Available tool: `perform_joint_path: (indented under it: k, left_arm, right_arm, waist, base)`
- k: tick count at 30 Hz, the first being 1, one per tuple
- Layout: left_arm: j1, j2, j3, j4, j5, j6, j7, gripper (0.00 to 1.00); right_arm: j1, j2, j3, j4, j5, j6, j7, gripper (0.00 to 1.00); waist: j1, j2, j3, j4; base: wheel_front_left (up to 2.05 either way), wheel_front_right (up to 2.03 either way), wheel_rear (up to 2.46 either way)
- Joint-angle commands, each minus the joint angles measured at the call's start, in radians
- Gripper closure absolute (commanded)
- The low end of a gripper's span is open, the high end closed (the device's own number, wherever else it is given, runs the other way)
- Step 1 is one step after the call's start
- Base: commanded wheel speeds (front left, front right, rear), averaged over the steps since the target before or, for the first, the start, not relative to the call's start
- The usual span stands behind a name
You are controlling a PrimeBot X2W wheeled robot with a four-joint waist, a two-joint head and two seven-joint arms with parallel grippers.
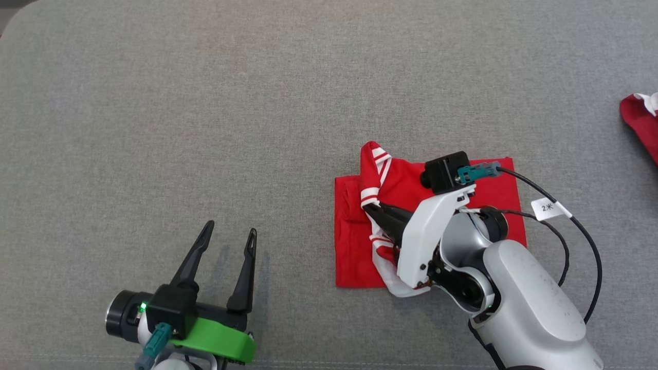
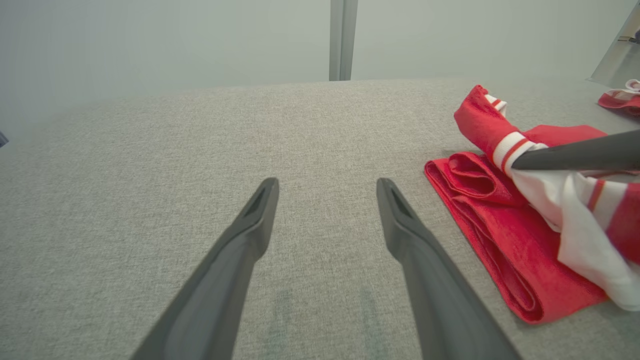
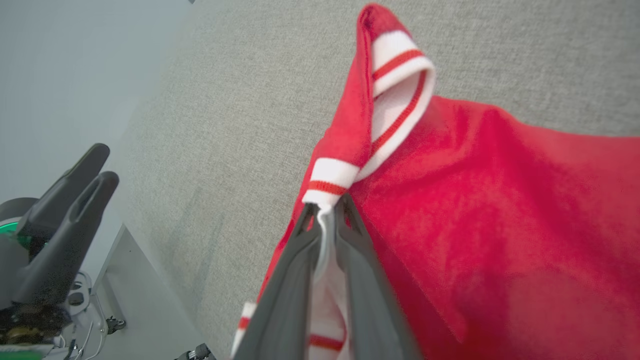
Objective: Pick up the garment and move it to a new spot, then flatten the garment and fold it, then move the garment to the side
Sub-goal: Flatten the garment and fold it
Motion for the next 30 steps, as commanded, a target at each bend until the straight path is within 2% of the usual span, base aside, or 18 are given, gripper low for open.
perform_joint_path:
  k: [1,2,5,7,11,13,15,18,20,23,27,30]
  left_arm:
    - [0.009,0.0,0.001,0.003,0.004,-0.002,-0.002,0.0]
    - [0.013,-0.001,0.0,0.004,0.003,-0.002,-0.002,0.0]
    - [0.035,-0.001,0.007,0.012,-0.003,-0.002,-0.002,0.0]
    - [0.067,-0.001,0.03,0.012,-0.008,-0.002,-0.002,0.0]
    - [0.112,-0.001,0.061,0.001,-0.009,0.0,-0.002,0.0]
    - [0.134,-0.001,0.078,-0.013,-0.012,0.002,-0.002,0.0]
    - [0.151,-0.002,0.091,-0.03,-0.016,0.008,-0.002,0.0]
    - [0.165,-0.002,0.111,-0.041,-0.021,0.013,-0.002,0.0]
    - [0.169,-0.003,0.119,-0.038,-0.022,0.014,-0.002,0.0]
    - [0.171,-0.002,0.135,-0.029,-0.027,0.015,-0.002,0.0]
    - [0.181,-0.003,0.147,0.014,-0.03,0.013,-0.002,0.0]
    - [0.178,-0.003,0.151,0.042,-0.024,0.007,-0.002,0.0]
  right_arm:
    - [-0.013,0.0,-0.003,0.008,0.0,0.0,-0.018,0.91]
    - [-0.017,0.001,0.002,0.015,0.004,0.0,-0.031,0.0]
    - [-0.007,0.001,0.021,0.005,0.018,0.0,-0.058,0.0]
    - [0.037,-0.012,-0.002,-0.071,0.055,0.0,-0.059,0.0]
    - [0.092,-0.111,-0.078,-0.228,0.028,0.0,-0.066,0.0]
    - [0.122,-0.191,-0.111,-0.309,-0.042,0.0,-0.119,0.0]
    - [0.165,-0.244,-0.151,-0.361,-0.115,0.0,-0.2,0.0]
    - [0.241,-0.25,-0.225,-0.38,-0.169,0.0,-0.323,0.0]
    - [0.289,-0.264,-0.262,-0.36,-0.223,0.0,-0.409,0.0]
    - [0.371,-0.243,-0.311,-0.285,-0.273,0.0,-0.541,0.0]
    - [0.46,-0.231,-0.395,-0.116,-0.333,-0.001,-0.729,0.0]
    - [0.489,-0.214,-0.45,-0.002,-0.409,0.0,-0.797,0.0]
  waist:
    - [0.0,0.0,-0.01,-0.006]
    - [0.0,0.0,-0.017,-0.009]
    - [0.0,0.0,-0.05,-0.02]
    - [0.0,0.0,-0.093,-0.037]
    - [0.0,0.0,-0.14,-0.065]
    - [0.0,0.0,-0.161,-0.08]
    - [0.0,0.0,-0.17,-0.094]
    - [0.0,0.0,-0.18,-0.116]
    - [0.0,0.0,-0.185,-0.124]
    - [0.0,0.0,-0.205,-0.129]
    - [0.0,0.0,-0.253,-0.119]
    - [0.0,0.0,-0.271,-0.108]
  base:
    - [0.0,0.0,0.0]
    - [0.0,0.0,0.0]
    - [0.0,0.0,0.0]
    - [0.0,0.0,0.0]
    - [0.0,0.0,0.0]
    - [0.0,0.0,0.0]
    - [0.0,0.0,0.0]
    - [0.0,0.0,0.0]
    - [0.0,0.0,0.0]
    - [0.0,0.0,0.0]
    - [0.0,0.0,0.0]
    - [0.0,0.0,0.0]
